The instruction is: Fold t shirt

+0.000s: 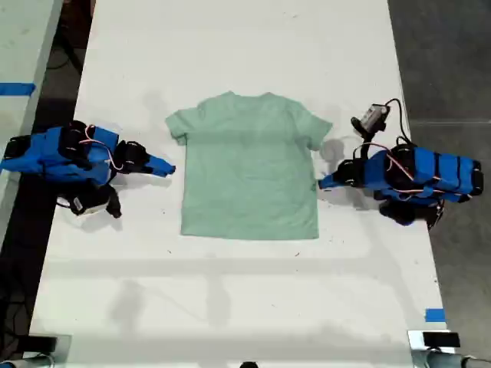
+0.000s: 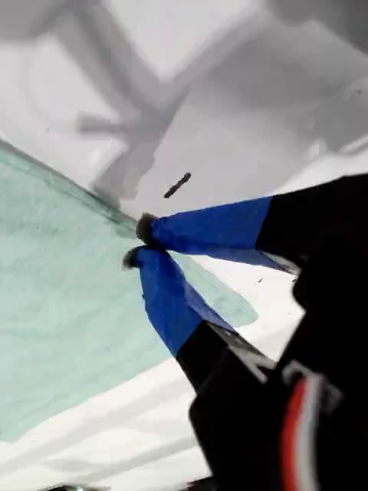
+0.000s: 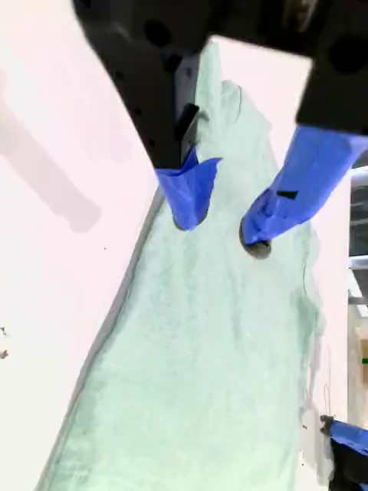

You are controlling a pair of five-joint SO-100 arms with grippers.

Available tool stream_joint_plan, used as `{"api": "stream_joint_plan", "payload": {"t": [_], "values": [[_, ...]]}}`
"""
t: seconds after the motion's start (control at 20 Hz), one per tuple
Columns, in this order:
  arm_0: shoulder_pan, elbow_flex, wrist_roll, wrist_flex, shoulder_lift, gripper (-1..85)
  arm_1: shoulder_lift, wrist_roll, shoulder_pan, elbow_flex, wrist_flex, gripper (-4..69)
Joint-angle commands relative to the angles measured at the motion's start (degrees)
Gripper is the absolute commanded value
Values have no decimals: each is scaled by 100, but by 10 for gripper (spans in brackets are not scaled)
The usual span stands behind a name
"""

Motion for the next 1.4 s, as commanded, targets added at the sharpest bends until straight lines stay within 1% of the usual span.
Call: {"api": "stream_joint_plan", "payload": {"t": [0.0, 0.05, 0.1, 0.15, 0.2, 0.25, 0.3, 0.4, 0.45, 0.55, 0.65, 0.8, 0.95, 1.0, 1.05, 1.15, 1.2, 1.35], "values": [[-70, 0, 18, 9, 35, 104, 53, 369, -18, 316, -114, 16], [-70, 0, 18, 9, 35, 104, 53, 62, 70, 185, -272, 16], [-70, 0, 18, 9, 35, 104, 18, -193, 220, -132, -158, 16], [-70, 0, 18, 9, 35, 104, -272, -519, 677, -580, 44, 16], [-70, 0, 18, 9, 35, 104, -984, -984, 1222, -1160, 149, 46], [-70, 0, 18, 9, 35, 104, -2048, -1433, 1767, -1881, 185, 93], [-70, 0, 18, 9, 35, 104, -3059, -1846, 2206, -2575, 176, 117], [-70, 0, 18, 9, 35, 104, -4720, -2531, 3015, -3744, 123, 191], [-70, 0, 18, 9, 35, 104, -5265, -2813, 3366, -4157, 44, 211], [-70, 0, 18, 9, 35, 104, -6179, -3146, 4017, -4781, -149, 243], [-70, 0, 18, 9, 35, 104, -7146, -3349, 4412, -5361, -448, 252], [-70, 0, 18, 9, 35, 104, -8824, -3401, 4553, -6205, -1002, 259], [-70, 0, 18, 9, 35, 104, -10591, -3287, 4553, -6908, -1292, 269], [-70, 0, 18, 9, 35, 104, -11127, -3182, 4562, -7154, -1204, 40], [-70, 0, 18, 9, 35, 104, -11329, -3059, 4562, -7409, -826, 3], [-70, 0, 18, 9, 35, 104, -10591, -3340, 4324, -7409, -861, 4], [-70, 0, 18, 9, 35, 104, -10081, -3524, 4140, -7409, -1055, 4], [-70, 0, 18, 9, 35, 104, -9044, -3647, 3085, -8016, -932, 4]]}}
